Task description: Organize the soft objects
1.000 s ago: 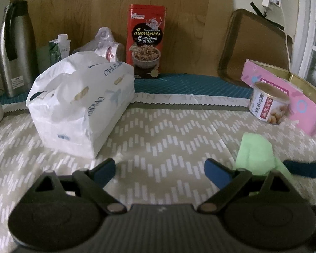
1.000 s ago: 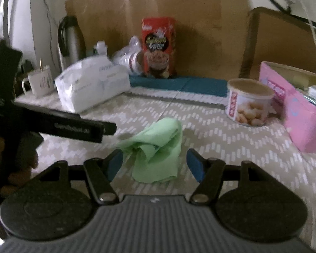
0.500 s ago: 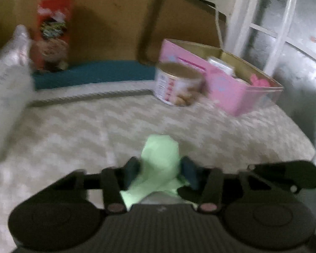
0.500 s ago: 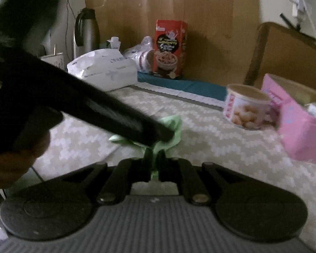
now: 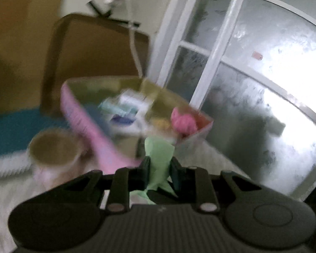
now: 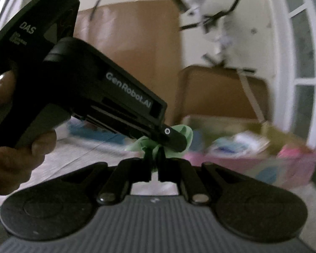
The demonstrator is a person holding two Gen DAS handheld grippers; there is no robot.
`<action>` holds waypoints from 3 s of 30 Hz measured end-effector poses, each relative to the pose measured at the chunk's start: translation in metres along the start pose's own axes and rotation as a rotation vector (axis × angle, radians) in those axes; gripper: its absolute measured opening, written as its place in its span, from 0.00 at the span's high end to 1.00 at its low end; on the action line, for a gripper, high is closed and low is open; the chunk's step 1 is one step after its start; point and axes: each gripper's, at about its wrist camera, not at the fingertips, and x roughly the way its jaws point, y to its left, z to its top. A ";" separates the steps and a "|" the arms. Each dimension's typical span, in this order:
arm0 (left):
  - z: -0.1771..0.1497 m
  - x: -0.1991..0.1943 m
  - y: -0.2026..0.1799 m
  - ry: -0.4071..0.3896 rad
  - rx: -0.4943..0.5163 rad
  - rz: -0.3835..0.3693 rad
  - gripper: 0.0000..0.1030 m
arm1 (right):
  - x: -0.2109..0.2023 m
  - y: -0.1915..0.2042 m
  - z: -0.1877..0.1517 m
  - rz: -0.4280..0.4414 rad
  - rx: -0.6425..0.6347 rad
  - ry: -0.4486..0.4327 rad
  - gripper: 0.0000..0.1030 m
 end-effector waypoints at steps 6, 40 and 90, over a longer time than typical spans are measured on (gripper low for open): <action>0.036 0.069 -0.003 -0.003 0.009 0.109 0.44 | 0.036 -0.065 0.014 -0.090 0.036 -0.002 0.88; -0.077 -0.073 -0.035 -0.016 0.080 0.511 0.00 | -0.045 -0.054 -0.021 -0.110 0.468 0.071 0.06; -0.124 -0.120 -0.015 -0.004 0.097 0.638 0.00 | -0.048 0.010 -0.007 -0.174 0.493 0.051 0.00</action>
